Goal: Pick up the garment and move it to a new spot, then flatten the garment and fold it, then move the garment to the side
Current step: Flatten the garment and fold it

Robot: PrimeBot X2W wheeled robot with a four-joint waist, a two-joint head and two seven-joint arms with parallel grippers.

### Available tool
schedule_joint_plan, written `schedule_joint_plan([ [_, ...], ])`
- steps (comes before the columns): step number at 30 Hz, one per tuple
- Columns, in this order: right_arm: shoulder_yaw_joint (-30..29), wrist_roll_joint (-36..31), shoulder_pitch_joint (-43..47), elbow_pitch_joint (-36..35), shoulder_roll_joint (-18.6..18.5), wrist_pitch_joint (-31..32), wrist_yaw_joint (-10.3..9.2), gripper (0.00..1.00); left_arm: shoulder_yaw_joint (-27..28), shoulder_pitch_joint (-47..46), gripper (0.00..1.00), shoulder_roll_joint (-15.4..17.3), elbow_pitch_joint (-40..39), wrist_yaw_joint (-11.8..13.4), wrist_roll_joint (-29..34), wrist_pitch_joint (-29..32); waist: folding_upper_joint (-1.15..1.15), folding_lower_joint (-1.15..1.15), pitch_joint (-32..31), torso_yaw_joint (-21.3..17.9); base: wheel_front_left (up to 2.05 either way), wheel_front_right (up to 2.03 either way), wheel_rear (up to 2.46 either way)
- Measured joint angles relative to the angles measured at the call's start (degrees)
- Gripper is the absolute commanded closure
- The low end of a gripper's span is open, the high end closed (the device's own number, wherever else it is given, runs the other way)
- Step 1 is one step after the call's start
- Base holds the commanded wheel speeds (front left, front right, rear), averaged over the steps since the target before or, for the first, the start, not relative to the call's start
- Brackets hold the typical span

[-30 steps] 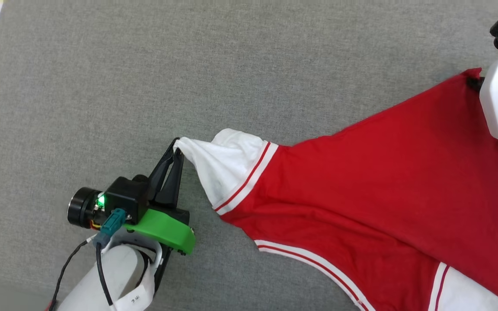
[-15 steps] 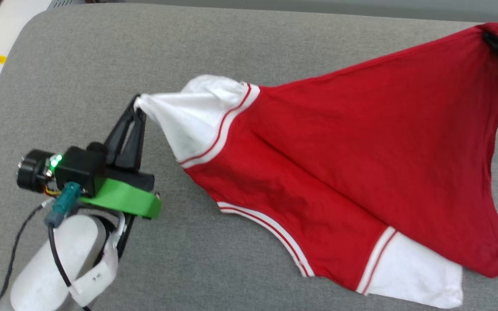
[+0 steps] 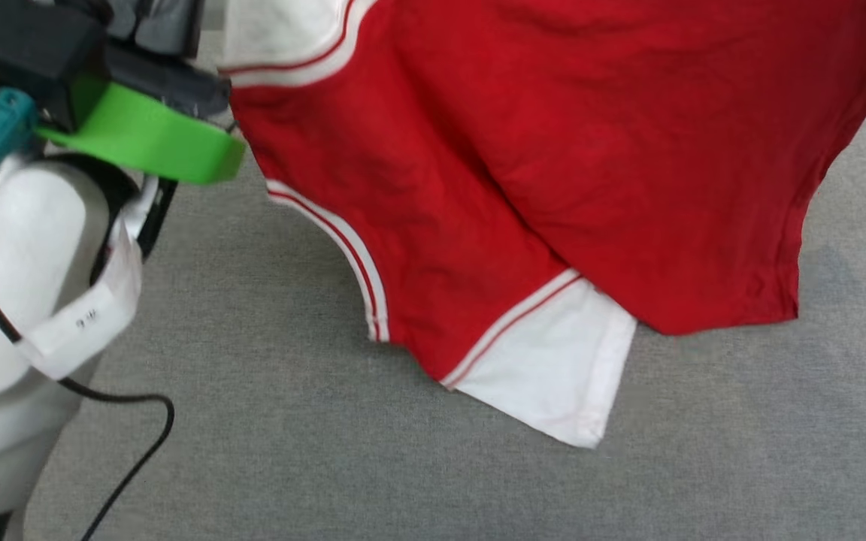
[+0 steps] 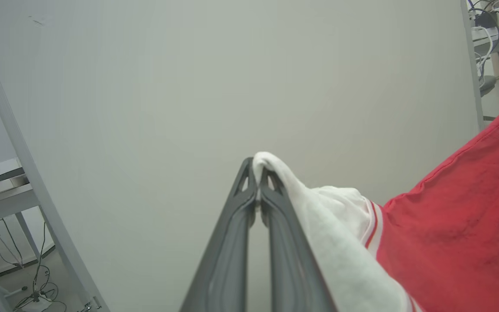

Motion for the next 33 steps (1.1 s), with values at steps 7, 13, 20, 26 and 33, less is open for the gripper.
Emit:
schedule_joint_plan([
  [7, -6.8, -6.1, -8.0, -2.1, 4.1, 2.7, 0.00, 1.00, 0.2, -17.6, 1.00, -1.5, 5.3, -4.6, 0.1, 2.4, 0.00, 0.00, 4.7, -0.6, 0.00, 0.00, 0.00],
  [13, -8.6, -11.7, -21.6, 1.7, 8.0, 3.3, 0.01, 1.00, 0.3, -33.9, 1.00, -2.3, 11.8, -7.8, 1.9, 3.1, 0.00, 0.00, 9.9, -1.2, 0.00, 0.00, 0.00],
  [20, -7.9, -16.1, -38.1, 11.4, 11.0, 1.1, 0.00, 1.00, -0.5, -51.6, 1.00, -3.3, 20.1, -9.6, 2.8, 2.0, 0.00, 0.01, 15.6, -1.8, 0.00, 0.00, 0.00],
  [26, -5.5, -16.9, -48.0, 19.0, 12.9, -2.3, 0.01, 1.00, -2.5, -60.9, 1.00, -3.5, 27.1, -10.2, 2.9, -0.9, 0.00, 0.00, 18.9, -2.0, 0.00, 0.00, 0.00],
  [33, 0.5, -17.2, -50.3, 27.7, 13.6, -6.7, 0.01, 1.00, -5.9, -60.8, 1.00, -3.5, 34.4, -10.4, 1.6, -4.0, 0.00, 0.00, 21.5, -1.8, 0.00, 0.00, 0.00],
])
